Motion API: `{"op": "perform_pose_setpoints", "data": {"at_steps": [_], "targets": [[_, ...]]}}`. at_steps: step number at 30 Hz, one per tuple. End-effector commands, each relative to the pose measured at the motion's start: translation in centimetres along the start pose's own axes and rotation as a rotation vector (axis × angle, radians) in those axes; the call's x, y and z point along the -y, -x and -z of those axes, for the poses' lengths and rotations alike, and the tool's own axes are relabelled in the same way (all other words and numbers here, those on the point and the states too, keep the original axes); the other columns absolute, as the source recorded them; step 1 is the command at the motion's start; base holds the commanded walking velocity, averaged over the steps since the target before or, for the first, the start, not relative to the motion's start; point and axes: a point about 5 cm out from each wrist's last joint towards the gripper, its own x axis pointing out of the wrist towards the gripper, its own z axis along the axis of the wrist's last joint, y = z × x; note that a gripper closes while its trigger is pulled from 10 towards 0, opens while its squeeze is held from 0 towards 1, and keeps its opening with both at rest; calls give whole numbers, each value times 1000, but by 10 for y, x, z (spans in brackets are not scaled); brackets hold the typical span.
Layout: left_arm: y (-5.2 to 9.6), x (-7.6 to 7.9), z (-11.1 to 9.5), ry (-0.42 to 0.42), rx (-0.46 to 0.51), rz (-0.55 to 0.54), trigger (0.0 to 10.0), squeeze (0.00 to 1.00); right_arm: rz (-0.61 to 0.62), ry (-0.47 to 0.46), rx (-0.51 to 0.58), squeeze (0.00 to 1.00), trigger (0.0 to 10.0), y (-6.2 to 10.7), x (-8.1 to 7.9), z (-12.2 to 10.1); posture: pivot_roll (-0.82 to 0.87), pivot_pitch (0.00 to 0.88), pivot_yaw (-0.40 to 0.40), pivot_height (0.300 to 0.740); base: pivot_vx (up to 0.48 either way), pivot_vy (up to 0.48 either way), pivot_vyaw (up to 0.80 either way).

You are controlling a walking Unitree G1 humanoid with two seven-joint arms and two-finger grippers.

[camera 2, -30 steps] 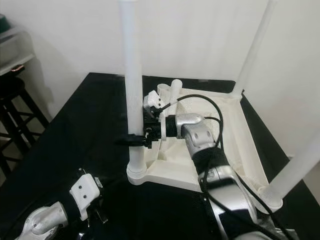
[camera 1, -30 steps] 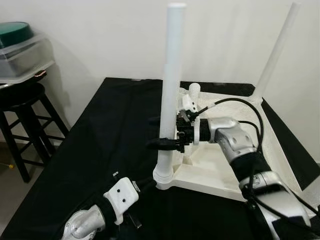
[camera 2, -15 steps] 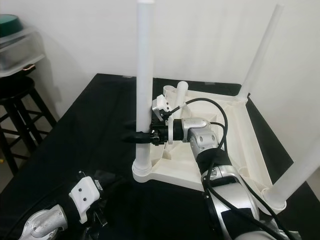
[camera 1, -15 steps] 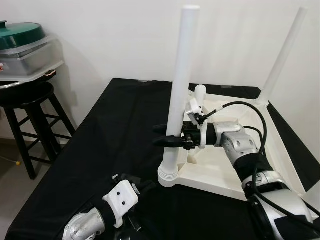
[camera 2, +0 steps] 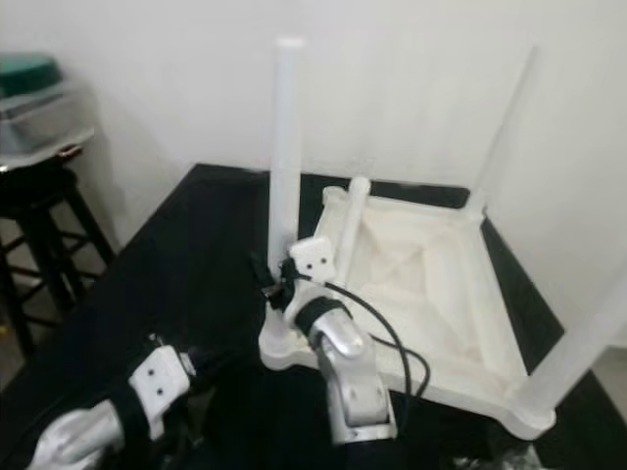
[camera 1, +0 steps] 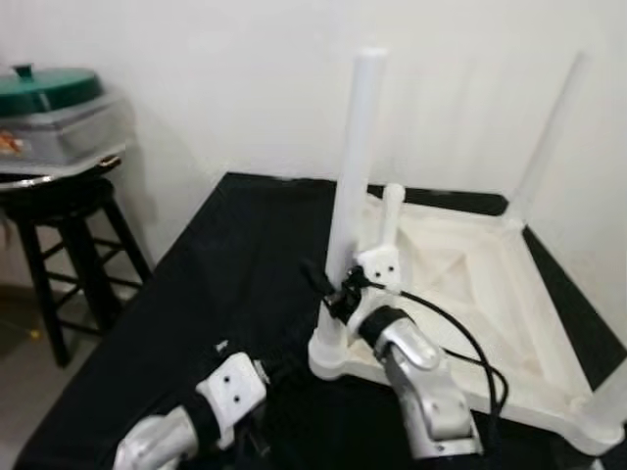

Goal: Building children table

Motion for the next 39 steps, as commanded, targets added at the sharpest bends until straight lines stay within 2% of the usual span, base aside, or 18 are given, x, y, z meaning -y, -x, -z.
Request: {"op": "perform_pose_setpoints", "data": {"at_steps": [1,2,3,4,5,6,8,11,12,13,21,22,27,34,35,36,37,39], "targets": [[1,-4,3,-5,-16,1,10000,0,3,-54,-165,0,0,9,1,38,-28,0,-10,740,0,0,0],[2,-5,3,-4,-16,-8,10000,0,4,-43,-191,0,6157,10,-1,39,-27,0,-8,740,0,0,0],[2,-5,3,-4,-16,-8,10000,0,4,-43,-191,0,6157,10,-1,39,-27,0,-8,740,0,0,0],[2,-6,3,-1,-14,-17,10000,0,26,-64,-202,0,10000,12,-4,36,-27,0,-9,740,0,0,0],[2,-6,3,-1,-14,-17,10000,0,26,-64,-202,0,10000,12,-4,36,-27,0,-9,740,0,0,0],[2,-6,3,-1,-13,-17,10000,0,46,-91,-201,114,10000,13,-4,34,-27,0,-9,740,0,0,0],[1,-7,2,-8,-14,-9,10000,0,7,-138,-181,1000,10000,12,-6,25,-26,0,-8,740,0,0,0],[1,-7,2,-12,-15,-6,10000,0,-96,-145,-147,1000,10000,8,-5,16,-25,0,-2,740,0,0,0],[-1,-7,1,-13,-13,-6,10000,0,-298,-112,-83,1000,10000,4,2,1,-24,0,-3,740,0,0,0],[-2,-7,1,-14,-12,-6,10000,0,-373,-111,-56,1000,10000,2,9,-7,-22,0,-5,740,0,0,0],[-4,-7,1,-15,-9,-11,10000,0,-614,-5,-76,1000,10000,-4,38,-28,-17,0,-14,740,0,0,0],[-4,-7,1,-15,-8,-12,10000,0,-679,19,-121,0,10000,-7,47,-34,-14,0,-16,740,0,0,0],[-5,-6,1,-19,-7,-13,10000,0,-745,41,-137,0,10000,-23,62,-54,-6,0,-17,740,0,0,0],[-6,-6,1,-19,-7,-15,10000,0,-842,-7,-115,0,10000,-32,65,-70,1,0,-22,740,0,0,0],[-6,-6,0,-19,-6,-16,10000,0,-871,-12,-117,0,1882,-32,66,-72,0,0,-23,740,0,0,0],[-6,-5,0,-18,-5,-17,10000,0,-887,-13,-119,0,1882,-32,66,-73,0,0,-23,740,0,0,0],[-6,-5,0,-17,-5,-18,10000,0,-904,-23,-120,0,0,-32,67,-73,-1,0,-22,740,0,0,0],[-5,-5,0,-17,-4,-19,10000,0,-923,-36,-119,0,0,-31,67,-73,-1,0,-22,740,0,0,0]]}}
